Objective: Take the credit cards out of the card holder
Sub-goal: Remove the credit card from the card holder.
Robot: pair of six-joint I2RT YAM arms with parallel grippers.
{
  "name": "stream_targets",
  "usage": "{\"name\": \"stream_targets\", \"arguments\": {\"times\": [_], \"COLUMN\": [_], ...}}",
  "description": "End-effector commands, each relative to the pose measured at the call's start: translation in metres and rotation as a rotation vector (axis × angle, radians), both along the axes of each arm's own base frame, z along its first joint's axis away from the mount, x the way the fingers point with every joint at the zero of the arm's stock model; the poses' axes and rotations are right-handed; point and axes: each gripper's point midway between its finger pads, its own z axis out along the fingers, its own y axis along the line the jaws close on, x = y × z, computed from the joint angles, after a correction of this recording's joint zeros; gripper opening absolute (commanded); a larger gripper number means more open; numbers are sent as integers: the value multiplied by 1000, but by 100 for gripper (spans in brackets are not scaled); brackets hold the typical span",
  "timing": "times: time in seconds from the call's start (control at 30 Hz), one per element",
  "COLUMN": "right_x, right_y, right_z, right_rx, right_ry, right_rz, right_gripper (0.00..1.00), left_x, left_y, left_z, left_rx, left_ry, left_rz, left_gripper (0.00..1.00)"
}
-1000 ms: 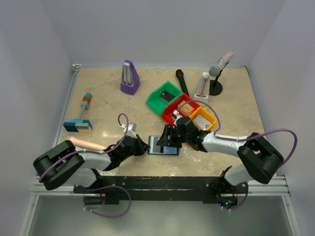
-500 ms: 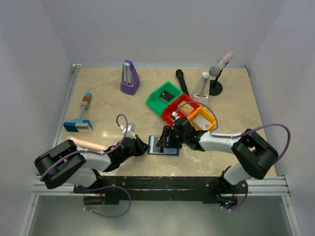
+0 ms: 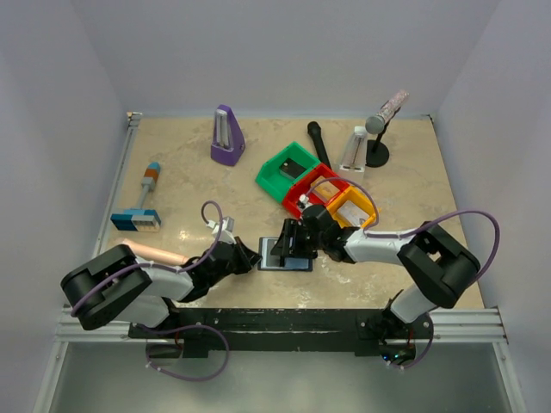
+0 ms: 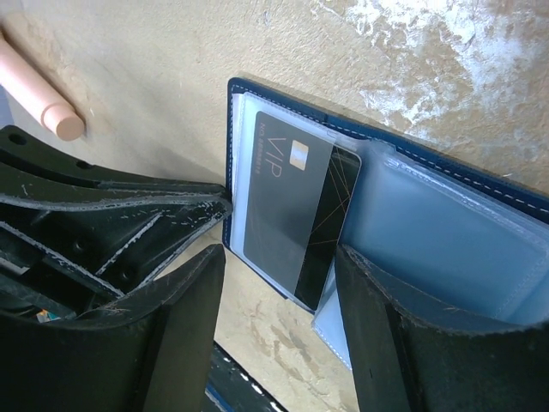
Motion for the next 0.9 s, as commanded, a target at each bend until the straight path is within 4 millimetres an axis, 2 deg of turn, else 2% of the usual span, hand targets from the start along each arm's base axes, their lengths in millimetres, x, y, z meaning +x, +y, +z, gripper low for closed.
{"name": "stream_targets", "arguments": {"times": [0.0, 0.33, 0.67, 0.87], "right_x": [4, 1, 1, 5], "right_y": [6, 11, -1, -1], "right_z": [0, 3, -14, -14], "right_rx": [13, 90, 125, 191], "right_ry": [0, -5, 26, 20], "right_rz": [-5, 16, -10, -35], "right_gripper": [59, 50, 53, 54], "left_x": [-16, -16, -18, -18], "left_y": [21, 21, 22, 23], "left_z": [-33, -35, -39, -40], "left_rx": [108, 108, 105, 104], "left_ry": [69, 73, 78, 81], "left_rz": [6, 4, 9, 10], "left_gripper": [0, 0, 0, 0]}}
